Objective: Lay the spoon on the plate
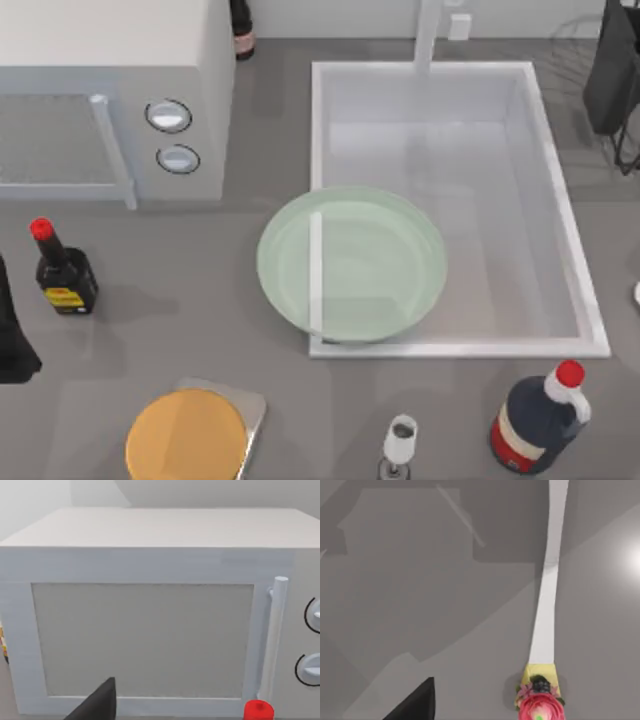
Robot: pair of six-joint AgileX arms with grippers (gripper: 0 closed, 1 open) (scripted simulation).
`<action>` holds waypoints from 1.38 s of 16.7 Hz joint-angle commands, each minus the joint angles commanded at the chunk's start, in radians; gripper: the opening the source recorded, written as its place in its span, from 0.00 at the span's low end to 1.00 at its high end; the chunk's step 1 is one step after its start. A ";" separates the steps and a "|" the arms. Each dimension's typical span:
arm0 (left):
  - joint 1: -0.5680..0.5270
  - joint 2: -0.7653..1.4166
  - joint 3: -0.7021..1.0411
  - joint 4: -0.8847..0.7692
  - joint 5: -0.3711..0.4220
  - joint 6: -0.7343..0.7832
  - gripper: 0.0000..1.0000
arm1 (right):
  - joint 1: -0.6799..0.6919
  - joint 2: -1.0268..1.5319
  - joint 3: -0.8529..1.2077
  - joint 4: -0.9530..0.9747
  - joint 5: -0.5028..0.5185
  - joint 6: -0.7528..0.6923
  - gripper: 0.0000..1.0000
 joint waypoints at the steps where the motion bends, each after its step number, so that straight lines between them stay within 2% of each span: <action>1: 0.000 0.000 0.000 0.000 0.000 0.000 1.00 | -0.001 0.007 -0.009 0.013 0.000 0.001 1.00; 9: 0.000 0.000 0.000 0.000 0.000 0.000 1.00 | -0.003 0.165 -0.193 0.367 0.000 0.004 1.00; 15: 0.000 0.000 0.000 0.000 0.000 0.000 1.00 | -0.003 0.194 -0.223 0.415 0.000 0.003 1.00; 23: 0.000 0.000 0.000 0.000 0.000 0.000 1.00 | -0.003 0.194 -0.223 0.415 0.000 0.003 0.40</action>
